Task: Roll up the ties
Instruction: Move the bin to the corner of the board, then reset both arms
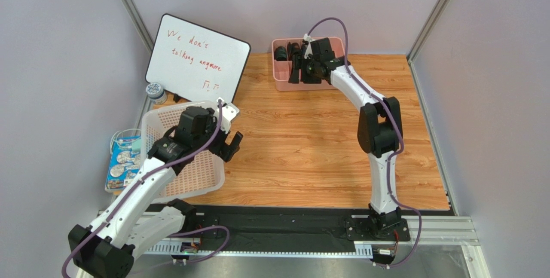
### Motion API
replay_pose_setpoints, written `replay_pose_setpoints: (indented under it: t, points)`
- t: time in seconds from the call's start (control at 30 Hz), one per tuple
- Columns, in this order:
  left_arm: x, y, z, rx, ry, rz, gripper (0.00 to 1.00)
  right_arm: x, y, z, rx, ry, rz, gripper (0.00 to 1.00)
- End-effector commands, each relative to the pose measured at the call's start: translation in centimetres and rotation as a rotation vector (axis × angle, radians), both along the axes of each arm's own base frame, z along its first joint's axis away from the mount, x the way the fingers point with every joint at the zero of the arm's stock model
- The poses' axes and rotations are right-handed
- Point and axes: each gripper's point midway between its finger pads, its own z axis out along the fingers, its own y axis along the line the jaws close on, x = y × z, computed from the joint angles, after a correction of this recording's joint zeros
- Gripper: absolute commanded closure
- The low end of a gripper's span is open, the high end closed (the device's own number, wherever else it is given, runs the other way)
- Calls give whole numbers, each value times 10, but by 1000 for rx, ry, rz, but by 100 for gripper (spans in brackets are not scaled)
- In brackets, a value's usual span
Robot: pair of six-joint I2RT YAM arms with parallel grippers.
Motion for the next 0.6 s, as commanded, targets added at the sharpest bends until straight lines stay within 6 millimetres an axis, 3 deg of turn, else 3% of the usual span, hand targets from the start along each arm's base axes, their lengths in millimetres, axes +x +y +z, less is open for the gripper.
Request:
replay_pose_setpoints:
  t: [0.0, 0.03, 0.07, 0.13, 0.17, 0.23, 0.27, 0.3, 0.33, 0.4, 0.43, 0.57]
  points:
    - [7, -26, 36, -125, 58, -29, 1, -49, 5, 136, 90, -208, 151, 31]
    - [9, -33, 33, -135, 101, -44, 1, -59, -2, 143, 74, -219, 157, 30]
    - [11, -38, 42, -157, 114, -48, 0, -66, -12, 146, 33, -234, 161, 29]
    - [13, -50, 43, -194, 178, -69, 0, -96, -36, 145, -29, -214, 148, 20]
    - [16, -54, 51, -213, 186, -66, 1, -101, -54, 140, -65, -201, 110, 18]
    - [20, -61, 45, -239, 265, -27, 0, -132, -80, 135, -88, -178, 90, 11]
    - [24, -61, 45, -235, 276, -8, 1, -139, -99, 136, -103, -181, 49, 8]
    - [32, -57, 33, -197, 294, 26, 0, -150, -110, 130, -126, -167, 42, 0]
    - [38, -54, 30, -169, 290, 48, 0, -171, -121, 120, -143, -149, 35, 0]
    - [51, -46, 24, -95, 278, 84, 0, -191, -148, 101, -183, -96, -20, 0]
    - [52, -42, 22, -73, 291, 97, 1, -209, -161, 92, -183, -82, -45, 0]
    - [44, -42, 13, -80, 312, 85, 1, -250, -183, 65, -194, -47, -99, 0]
